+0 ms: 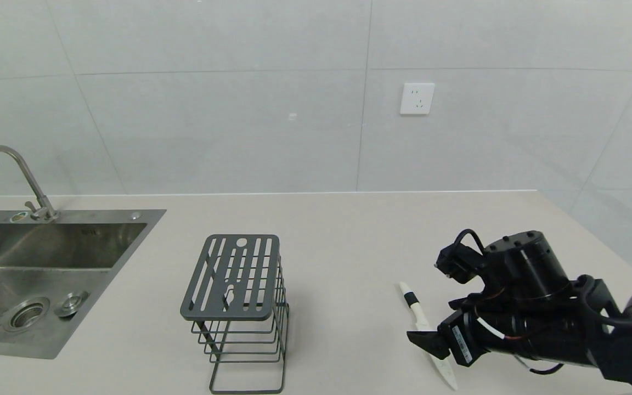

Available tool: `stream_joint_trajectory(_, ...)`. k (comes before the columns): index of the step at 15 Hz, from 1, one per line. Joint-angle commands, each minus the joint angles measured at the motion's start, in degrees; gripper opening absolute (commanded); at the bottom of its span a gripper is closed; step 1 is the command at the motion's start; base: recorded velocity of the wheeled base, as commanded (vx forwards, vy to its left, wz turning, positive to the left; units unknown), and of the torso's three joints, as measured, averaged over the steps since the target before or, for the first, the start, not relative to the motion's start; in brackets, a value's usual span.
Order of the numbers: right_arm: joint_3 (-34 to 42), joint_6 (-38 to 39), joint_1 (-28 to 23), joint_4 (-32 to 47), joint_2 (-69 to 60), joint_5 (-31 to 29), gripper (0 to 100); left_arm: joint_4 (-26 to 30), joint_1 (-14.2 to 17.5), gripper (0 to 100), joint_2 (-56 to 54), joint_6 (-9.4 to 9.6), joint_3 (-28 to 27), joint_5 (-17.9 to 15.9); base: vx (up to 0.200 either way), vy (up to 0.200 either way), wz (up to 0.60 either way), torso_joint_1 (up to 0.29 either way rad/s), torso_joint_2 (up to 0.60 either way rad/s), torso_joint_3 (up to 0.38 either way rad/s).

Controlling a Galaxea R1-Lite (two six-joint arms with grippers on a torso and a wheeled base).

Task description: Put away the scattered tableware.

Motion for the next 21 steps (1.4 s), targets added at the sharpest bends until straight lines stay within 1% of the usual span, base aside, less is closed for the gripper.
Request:
stream_joint_trajectory(1,0.2,-1.2,-2.1,-2.1,5.6,-1.0,100,0.0,0.0,100,0.1,0.02,0.0,0.0,0.0,0.0,0.0,0.0,0.0,0.0)
stream_joint_trajectory(5,-0.3,-2.1,-3.2,-2.5,10.0,-1.0,100,0.0,0.0,100,0.1,0.02,0.0,0.0,0.0,0.0,0.0,0.0,0.0,0.0)
stream_joint_trajectory(10,-3.3,-2.1,-3.4,-2.7,14.9,-1.8,100,0.0,0.0,100,0.1,-0.07,0.0,0.0,0.0,0.0,0.0,0.0,0.0,0.0)
stream_joint_trajectory(14,-4.8,-2.2,-5.7,-3.0,17.8,-1.8,100,0.0,0.0,100,0.1,-0.07,0.0,0.0,0.0,0.0,0.0,0.0,0.0,0.0)
stream_joint_trajectory(17,-4.7,-2.4,-6.0,-6.7,20.0,-1.9,100,0.0,0.0,100,0.1,-0.07,0.0,0.0,0.0,0.0,0.0,0.0,0.0,0.0)
stream_joint_trajectory(21,-4.8,-3.8,-5.6,-6.9,20.4,-1.9,100,0.0,0.0,100,0.1,0.02,0.0,0.0,0.0,0.0,0.0,0.0,0.0,0.0)
